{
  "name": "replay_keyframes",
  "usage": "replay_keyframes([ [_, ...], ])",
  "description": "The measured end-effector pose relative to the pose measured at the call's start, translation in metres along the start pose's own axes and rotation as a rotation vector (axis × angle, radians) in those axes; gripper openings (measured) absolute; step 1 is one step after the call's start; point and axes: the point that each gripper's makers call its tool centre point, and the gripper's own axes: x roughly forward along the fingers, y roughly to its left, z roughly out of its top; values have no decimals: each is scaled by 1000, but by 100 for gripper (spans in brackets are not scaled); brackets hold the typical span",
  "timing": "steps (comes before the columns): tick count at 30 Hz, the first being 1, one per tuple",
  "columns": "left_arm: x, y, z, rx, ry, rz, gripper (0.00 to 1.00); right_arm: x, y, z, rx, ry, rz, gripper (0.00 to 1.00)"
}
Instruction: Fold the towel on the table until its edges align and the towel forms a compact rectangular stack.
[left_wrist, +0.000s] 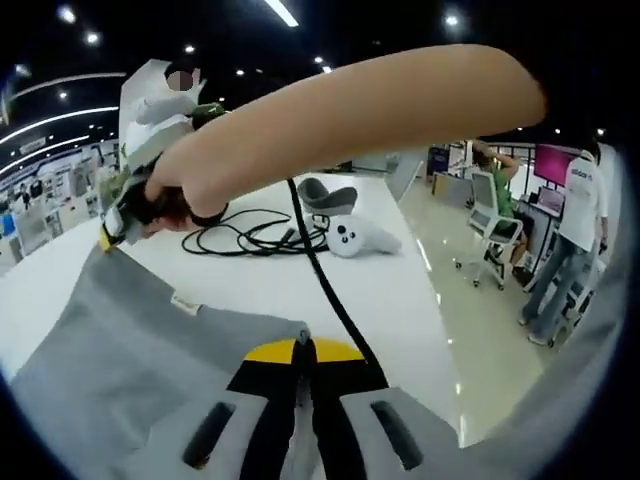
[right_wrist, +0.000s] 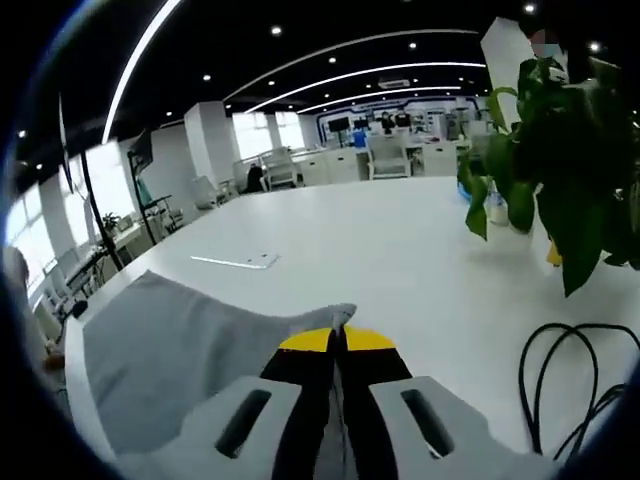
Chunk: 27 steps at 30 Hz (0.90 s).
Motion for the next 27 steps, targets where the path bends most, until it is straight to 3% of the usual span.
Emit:
replay_keyframes([
  [14, -57, 18, 21, 12, -31, 111, 3, -14, 44, 52, 54, -108, 60, 0],
  [23, -107, 21, 36, 28, -71, 139, 3, -26, 97, 84, 75, -130, 98, 0],
  [27, -137, 29, 47, 32, -112, 184, 3, -29, 118, 102, 77, -138, 106, 0],
])
